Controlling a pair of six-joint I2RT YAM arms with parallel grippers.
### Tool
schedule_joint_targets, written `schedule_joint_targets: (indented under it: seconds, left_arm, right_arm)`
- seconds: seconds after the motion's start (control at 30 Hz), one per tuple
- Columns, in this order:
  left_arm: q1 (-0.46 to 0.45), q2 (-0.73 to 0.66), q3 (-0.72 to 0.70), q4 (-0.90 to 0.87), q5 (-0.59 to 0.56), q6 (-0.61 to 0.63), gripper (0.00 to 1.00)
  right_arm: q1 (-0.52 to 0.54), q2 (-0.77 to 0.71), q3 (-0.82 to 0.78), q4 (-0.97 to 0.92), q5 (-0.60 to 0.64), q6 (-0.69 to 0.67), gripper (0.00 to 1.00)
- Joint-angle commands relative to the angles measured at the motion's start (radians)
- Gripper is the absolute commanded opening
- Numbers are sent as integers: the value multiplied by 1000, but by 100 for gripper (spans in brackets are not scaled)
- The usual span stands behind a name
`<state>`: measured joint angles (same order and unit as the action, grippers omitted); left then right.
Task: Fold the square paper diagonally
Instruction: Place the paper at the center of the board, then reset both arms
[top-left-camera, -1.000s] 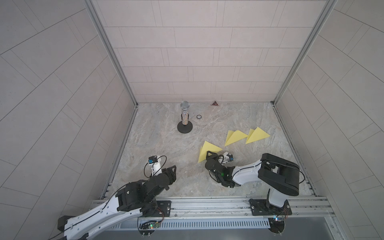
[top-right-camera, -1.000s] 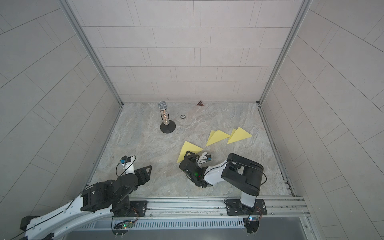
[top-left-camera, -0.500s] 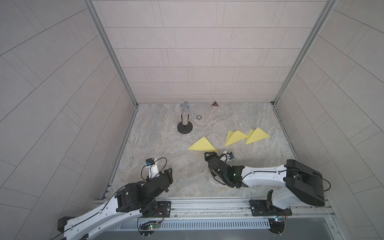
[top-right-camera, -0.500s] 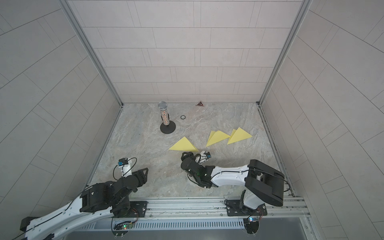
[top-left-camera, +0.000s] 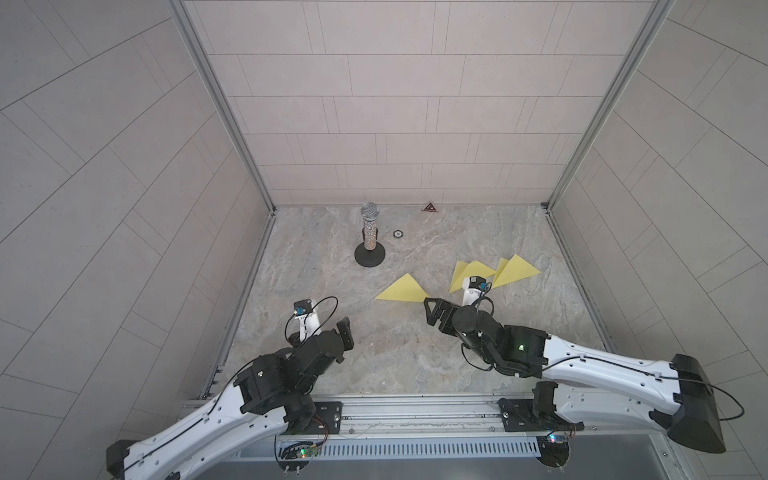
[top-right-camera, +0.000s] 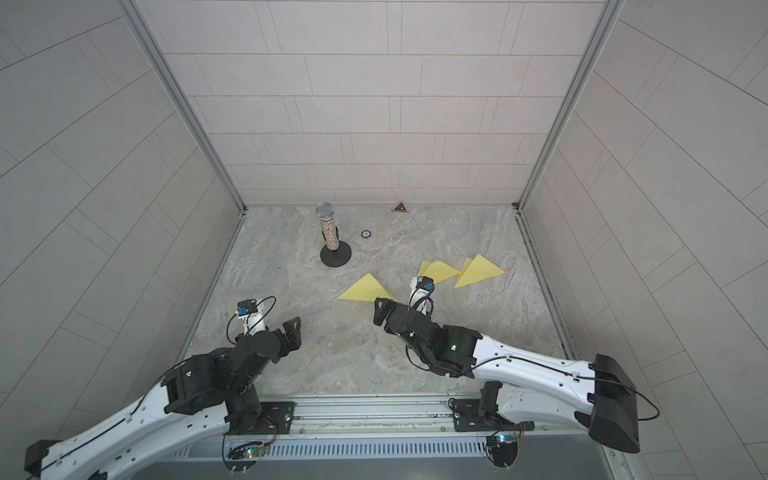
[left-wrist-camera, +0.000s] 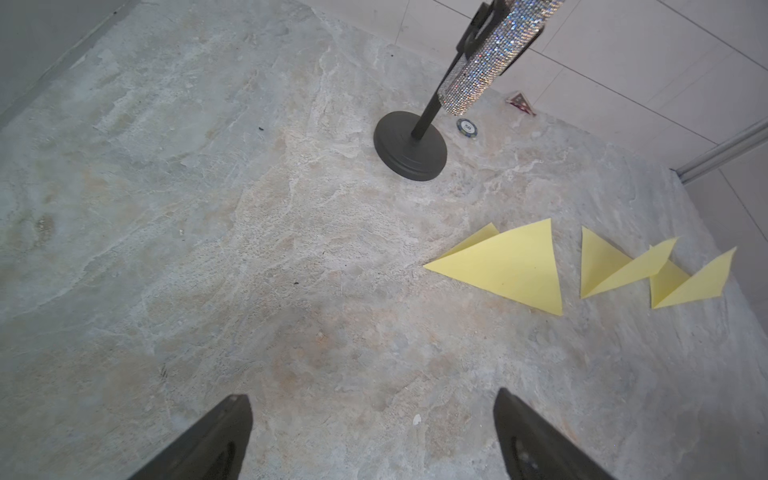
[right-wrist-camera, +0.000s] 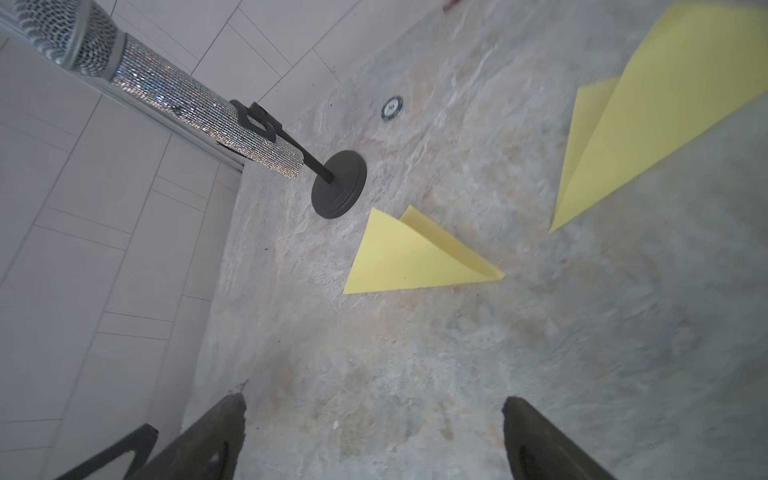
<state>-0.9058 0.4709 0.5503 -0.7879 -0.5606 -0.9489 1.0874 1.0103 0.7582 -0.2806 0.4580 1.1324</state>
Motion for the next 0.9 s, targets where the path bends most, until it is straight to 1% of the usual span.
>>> schedule_joint_targets:
  seconds: [0.0, 0.03, 0.1, 0.17, 0.2, 0.27, 0.3, 0.33, 0.37, 0.43, 0.5, 0.53, 0.57, 0.63, 0.7, 0.8, 0.87]
  left_arm:
    - [194, 68, 35, 138, 208, 161, 100]
    - [271, 101, 47, 156, 273, 180, 100]
    - [380, 162, 73, 171, 333, 191, 100]
    - [449, 214, 100, 193, 352, 217, 100]
    - [473, 236, 121, 205, 353, 245, 100]
    - [502, 272, 165, 204, 312, 278, 100]
    - [516, 288, 186, 203, 279, 294, 100]
    - [537, 298, 204, 203, 244, 300, 100]
    - [560, 321, 214, 213, 229, 307, 100]
    - [652, 367, 231, 248, 250, 303, 100]
    - [747, 408, 228, 303, 310, 300, 100]
    - [789, 433, 224, 341, 343, 324, 100]
    - [818, 457, 221, 369, 353, 351, 100]
    - [858, 504, 214, 422, 330, 420, 100]
    - [876, 539, 189, 499, 284, 506, 100]
    - [897, 580, 127, 640, 228, 620, 100]
    - [907, 611, 92, 719, 233, 652, 100]
  right_arm:
    - [-1, -74, 48, -250, 155, -339, 100]
    - [-3, -103, 40, -247, 174, -399, 99]
    - [-12, -166, 7, -187, 182, -545, 99]
    - [-51, -218, -25, -124, 186, -670, 99]
    - [-98, -238, -35, -100, 166, -720, 99]
    - [-234, -256, -43, -71, 71, -801, 99]
    - [-321, -257, -47, -53, 0, -835, 99]
    - [-434, -254, -53, -29, -60, -859, 99]
    - [-511, -250, -59, -2, -92, -867, 99]
    - [-683, -238, -85, 75, -144, -852, 99]
    - [-837, -225, -118, 166, -233, -839, 99]
    - [-907, -210, -128, 215, -258, -829, 99]
    - [-953, -195, -164, 263, -259, -825, 99]
    - [-1020, -145, -194, 336, -221, -833, 99]
    - [-1055, -96, -226, 414, -222, -868, 99]
    - [-1071, -16, -323, 610, -233, -877, 99]
    - [-1072, 5, -354, 658, -266, -886, 100]
